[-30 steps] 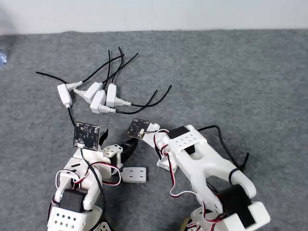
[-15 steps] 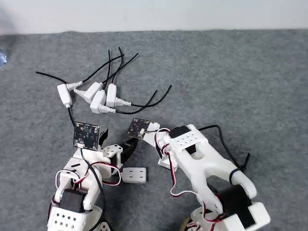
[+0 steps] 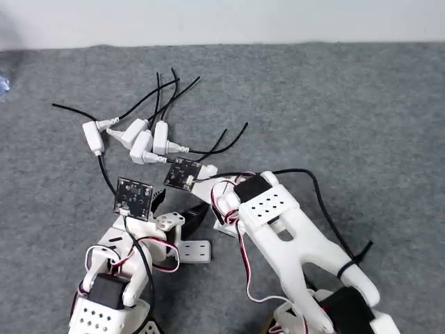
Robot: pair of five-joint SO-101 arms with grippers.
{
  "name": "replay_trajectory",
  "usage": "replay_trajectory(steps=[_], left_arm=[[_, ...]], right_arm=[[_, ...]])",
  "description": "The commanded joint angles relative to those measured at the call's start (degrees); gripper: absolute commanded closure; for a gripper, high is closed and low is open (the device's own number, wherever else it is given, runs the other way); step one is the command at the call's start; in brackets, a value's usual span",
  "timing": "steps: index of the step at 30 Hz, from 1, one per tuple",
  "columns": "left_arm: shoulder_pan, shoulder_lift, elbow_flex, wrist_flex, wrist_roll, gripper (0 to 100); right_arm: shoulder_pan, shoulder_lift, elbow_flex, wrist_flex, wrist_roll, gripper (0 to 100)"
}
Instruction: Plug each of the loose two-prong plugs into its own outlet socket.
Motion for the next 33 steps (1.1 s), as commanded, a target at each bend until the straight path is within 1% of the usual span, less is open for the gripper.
replay_trajectory(steps=[1, 5, 10, 18, 26, 33], left_arm=[[0.79, -0.44, -2.59, 0.35, 0.44, 68], [0.09, -0.44, -2.51, 0.35, 3.69, 68], [-2.02, -0.44, -2.51, 0.35, 3.16, 68], [-2.02, -0.44, -2.42, 0.35, 3.16, 68], [-2.02, -0.44, -2.42, 0.35, 3.16, 68], [-2.02, -0.44, -2.33, 0.35, 3.16, 68]], right_arm=[[-3.82, -3.56, -5.98, 0.04, -2.20, 99.0], [-5.85, -3.65, -10.02, 2.24, -3.34, 99.0], [-8.40, -6.90, -15.56, 8.22, -3.78, 99.0], [-8.75, -14.64, -16.26, 13.14, -3.78, 99.0], [-8.75, -18.77, -16.26, 14.02, -3.78, 99.0], [-8.57, -19.30, -16.35, 13.85, -3.78, 99.0]])
